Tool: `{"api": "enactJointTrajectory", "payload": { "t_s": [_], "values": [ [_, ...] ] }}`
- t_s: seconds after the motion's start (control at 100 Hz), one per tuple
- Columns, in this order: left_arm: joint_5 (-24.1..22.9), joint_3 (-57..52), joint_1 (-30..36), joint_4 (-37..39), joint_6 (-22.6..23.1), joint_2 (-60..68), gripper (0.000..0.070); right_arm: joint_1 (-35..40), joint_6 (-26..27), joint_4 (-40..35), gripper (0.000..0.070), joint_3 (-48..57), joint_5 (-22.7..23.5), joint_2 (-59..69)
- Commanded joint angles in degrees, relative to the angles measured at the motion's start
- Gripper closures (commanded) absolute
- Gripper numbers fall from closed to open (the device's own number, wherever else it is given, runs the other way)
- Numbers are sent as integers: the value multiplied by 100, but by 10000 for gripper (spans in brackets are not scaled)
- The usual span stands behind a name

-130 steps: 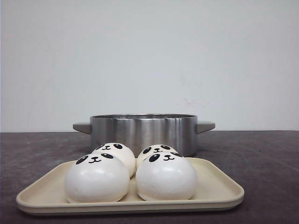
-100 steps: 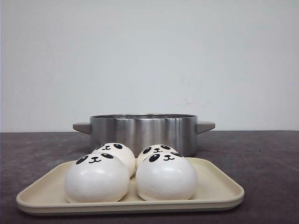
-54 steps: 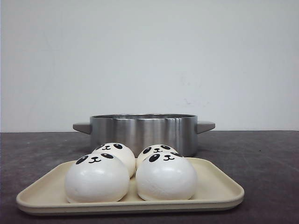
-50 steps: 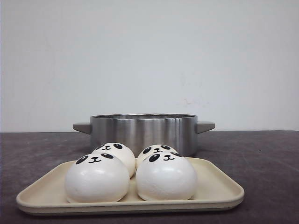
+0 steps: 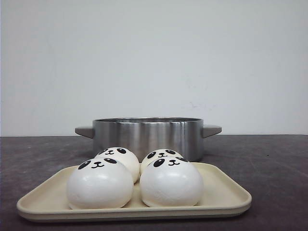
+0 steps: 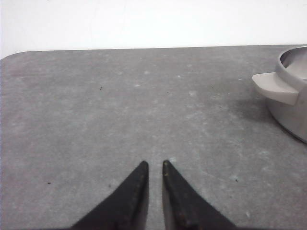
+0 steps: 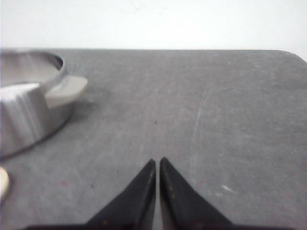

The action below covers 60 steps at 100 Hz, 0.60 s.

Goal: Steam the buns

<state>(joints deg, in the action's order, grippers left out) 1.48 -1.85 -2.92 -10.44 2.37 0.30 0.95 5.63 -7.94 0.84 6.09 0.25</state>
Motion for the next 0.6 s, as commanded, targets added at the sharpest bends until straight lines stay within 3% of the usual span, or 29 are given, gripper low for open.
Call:
{"api": "enactJointTrajectory", "payload": {
  "t_s": [0.0, 0.11, 0.21, 0.29, 0.33, 0.42, 0.59],
  "values": [
    [22, 105, -7, 50, -341, -11, 694, 4, 728, 282, 693, -9, 31, -4],
    [72, 103, -7, 341, -1637, -11, 694, 4, 1547, 990, 693, 4, 284, -4],
    [107, 90, -7, 546, -2540, -11, 694, 4, 2020, 1840, 693, 52, 640, -4],
    [595, -31, -7, 588, -3329, -11, 695, 4, 2323, 1893, 694, 306, 883, -4],
    [885, -101, -7, 614, -3386, -11, 695, 4, 2385, 1744, 694, 470, 1008, -4],
    [1032, -225, -7, 669, -3434, -11, 694, 4, 2376, 1150, 694, 990, 1279, -4],
    [1314, -461, -7, 706, -4072, -11, 694, 4, 2085, 87, 694, 2177, 1388, 17]
  ]
}}
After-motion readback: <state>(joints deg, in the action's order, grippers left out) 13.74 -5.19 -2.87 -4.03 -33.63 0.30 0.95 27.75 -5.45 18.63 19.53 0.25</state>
